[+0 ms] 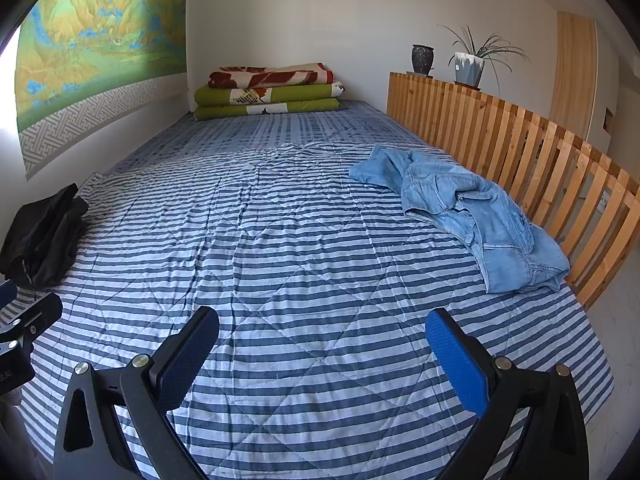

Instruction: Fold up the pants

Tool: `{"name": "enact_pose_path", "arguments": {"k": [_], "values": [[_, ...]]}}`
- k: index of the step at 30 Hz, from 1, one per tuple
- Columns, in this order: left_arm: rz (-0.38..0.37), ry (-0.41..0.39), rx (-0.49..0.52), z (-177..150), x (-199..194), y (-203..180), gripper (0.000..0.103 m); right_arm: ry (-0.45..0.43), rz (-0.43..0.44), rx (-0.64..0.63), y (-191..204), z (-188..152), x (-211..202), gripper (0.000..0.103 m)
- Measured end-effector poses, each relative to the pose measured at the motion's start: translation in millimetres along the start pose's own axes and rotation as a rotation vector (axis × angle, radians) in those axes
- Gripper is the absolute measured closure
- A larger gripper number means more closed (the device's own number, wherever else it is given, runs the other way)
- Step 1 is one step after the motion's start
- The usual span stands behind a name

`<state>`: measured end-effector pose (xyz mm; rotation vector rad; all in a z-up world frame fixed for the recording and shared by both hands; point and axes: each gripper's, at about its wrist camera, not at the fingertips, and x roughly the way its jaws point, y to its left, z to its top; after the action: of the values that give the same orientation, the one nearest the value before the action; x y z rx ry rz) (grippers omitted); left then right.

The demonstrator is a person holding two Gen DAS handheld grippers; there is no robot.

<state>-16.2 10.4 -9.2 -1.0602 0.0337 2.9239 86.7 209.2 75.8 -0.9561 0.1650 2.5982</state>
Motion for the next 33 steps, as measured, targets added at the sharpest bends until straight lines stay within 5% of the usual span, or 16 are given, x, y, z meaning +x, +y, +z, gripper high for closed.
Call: {"name": "enact_pose_path", "arguments": {"k": [33], "values": [[-0.002, 0.005, 0.013, 0.0, -1.1, -4.1, 0.000, 0.008, 0.003, 0.007, -0.9, -1.8, 0.4, 0.001]]}}
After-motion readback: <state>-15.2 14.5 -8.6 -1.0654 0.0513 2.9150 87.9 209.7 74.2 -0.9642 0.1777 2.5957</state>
